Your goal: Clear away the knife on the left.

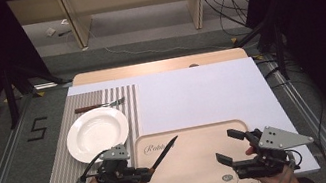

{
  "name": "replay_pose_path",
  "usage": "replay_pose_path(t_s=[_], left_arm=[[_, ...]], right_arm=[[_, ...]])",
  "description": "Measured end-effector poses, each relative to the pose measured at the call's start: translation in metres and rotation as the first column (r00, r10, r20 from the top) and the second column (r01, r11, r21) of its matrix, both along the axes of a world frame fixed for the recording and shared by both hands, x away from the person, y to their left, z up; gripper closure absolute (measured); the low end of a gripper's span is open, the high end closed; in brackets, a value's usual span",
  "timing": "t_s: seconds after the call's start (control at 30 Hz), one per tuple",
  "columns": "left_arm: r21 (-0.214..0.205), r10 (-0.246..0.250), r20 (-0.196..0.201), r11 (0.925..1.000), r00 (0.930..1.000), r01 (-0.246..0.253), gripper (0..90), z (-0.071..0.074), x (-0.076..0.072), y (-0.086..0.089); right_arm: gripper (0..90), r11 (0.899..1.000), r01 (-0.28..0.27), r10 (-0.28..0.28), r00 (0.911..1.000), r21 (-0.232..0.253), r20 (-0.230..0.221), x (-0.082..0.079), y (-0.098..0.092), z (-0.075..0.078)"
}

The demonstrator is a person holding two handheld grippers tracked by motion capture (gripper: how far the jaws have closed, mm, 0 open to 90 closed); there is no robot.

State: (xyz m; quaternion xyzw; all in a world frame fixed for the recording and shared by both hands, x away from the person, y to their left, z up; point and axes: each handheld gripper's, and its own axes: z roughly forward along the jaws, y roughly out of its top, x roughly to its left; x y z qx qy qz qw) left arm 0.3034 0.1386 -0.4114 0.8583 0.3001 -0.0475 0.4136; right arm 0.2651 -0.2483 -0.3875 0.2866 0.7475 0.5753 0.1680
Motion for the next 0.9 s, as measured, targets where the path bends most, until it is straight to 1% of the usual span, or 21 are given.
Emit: replay_pose_path(t_s=[0.2, 0.27, 0.43, 0.47, 0.6, 0.7, 0.73, 0.8, 0.9], left_arm=[[0.012, -0.008, -0.007, 0.9999, 0.9999, 0.008, 76.8, -0.004, 0.001, -0.008], [0.007, -0.014, -0.014, 0.9999, 0.9998, 0.014, 76.8, -0.005, 0.001, -0.011], [0.029, -0.043, -0.027, 0.9986, 0.9987, 0.044, 76.8, -0.012, 0.000, -0.022], [0.031, -0.053, -0.035, 0.9981, 0.9980, 0.054, 76.8, -0.014, 0.000, -0.025], [0.043, -0.064, -0.040, 0.9969, 0.9972, 0.066, 76.8, -0.016, 0.002, -0.031], [0.051, -0.061, -0.046, 0.9967, 0.9971, 0.063, 76.8, -0.019, 0.006, -0.033], [0.059, -0.064, -0.047, 0.9960, 0.9968, 0.067, 76.8, -0.021, 0.007, -0.035], [0.059, -0.073, -0.058, 0.9953, 0.9957, 0.076, 76.8, -0.024, 0.008, -0.038], [0.068, -0.087, -0.063, 0.9936, 0.9943, 0.091, 76.8, -0.026, 0.008, -0.045]], right_arm=[[22.2, 1.000, 0.001, -0.001, 1.0000, 0.002, 0.001, 0.000, 0.000, 0.000], [22.2, 1.000, 0.002, -0.002, 1.0000, 0.004, 0.001, 0.000, 0.000, 0.000], [22.2, 1.000, 0.001, -0.001, 1.0000, 0.004, 0.000, 0.000, 0.000, 0.000], [22.2, 1.000, 0.001, -0.001, 1.0000, 0.003, 0.000, 0.000, 0.000, 0.000], [22.2, 1.000, 0.001, -0.001, 1.0000, 0.003, 0.001, 0.000, 0.000, 0.000], [22.2, 1.000, 0.001, -0.001, 1.0000, 0.001, 0.000, 0.000, 0.000, 0.000], [22.2, 1.000, 0.001, -0.001, 1.0000, 0.001, 0.001, 0.000, 0.000, 0.000], [22.2, 1.000, 0.002, -0.002, 1.0000, 0.002, 0.001, 0.000, 0.000, 0.000], [22.2, 1.000, 0.002, -0.002, 1.0000, 0.002, 0.000, 0.000, 0.000, 0.000]])
